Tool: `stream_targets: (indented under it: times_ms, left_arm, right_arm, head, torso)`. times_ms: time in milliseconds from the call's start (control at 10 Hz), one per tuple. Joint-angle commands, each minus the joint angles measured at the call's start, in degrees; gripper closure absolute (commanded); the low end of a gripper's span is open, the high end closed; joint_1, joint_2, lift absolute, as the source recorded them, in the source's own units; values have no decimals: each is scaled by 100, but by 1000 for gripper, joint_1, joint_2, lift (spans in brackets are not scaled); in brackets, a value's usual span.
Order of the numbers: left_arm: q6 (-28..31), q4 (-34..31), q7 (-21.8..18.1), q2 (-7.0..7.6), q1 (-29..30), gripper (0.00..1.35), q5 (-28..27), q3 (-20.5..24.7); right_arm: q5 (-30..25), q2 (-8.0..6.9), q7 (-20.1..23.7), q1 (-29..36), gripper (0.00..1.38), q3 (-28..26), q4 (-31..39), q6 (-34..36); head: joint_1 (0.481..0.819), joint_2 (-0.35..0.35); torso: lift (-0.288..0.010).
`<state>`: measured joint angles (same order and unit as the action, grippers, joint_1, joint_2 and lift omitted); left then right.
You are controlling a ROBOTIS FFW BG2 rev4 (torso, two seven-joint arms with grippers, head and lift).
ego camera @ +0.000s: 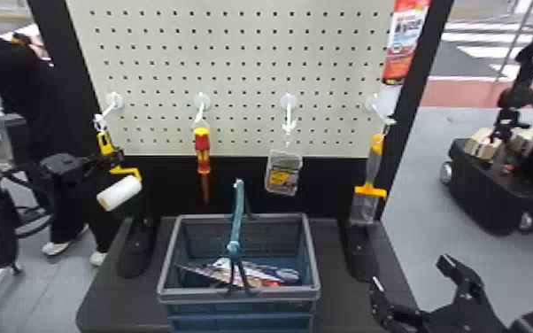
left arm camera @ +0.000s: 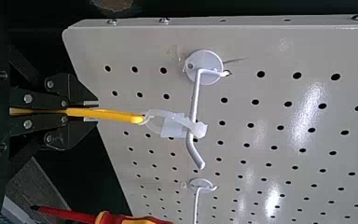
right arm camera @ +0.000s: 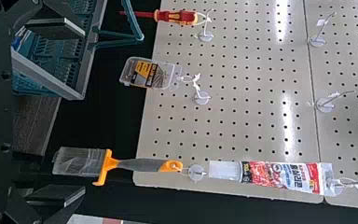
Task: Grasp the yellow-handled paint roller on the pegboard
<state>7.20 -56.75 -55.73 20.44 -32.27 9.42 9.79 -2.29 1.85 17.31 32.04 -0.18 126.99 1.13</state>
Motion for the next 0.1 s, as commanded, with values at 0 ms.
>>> stream_targets:
  times_ms: [0]
  left_arm:
    - [-35,0,1,-23,31,1208,8,58]
  right_arm:
    - [-8,0,0,-2,125,0,7,1]
  head:
    - [549,0]
  torso:
    - [-100]
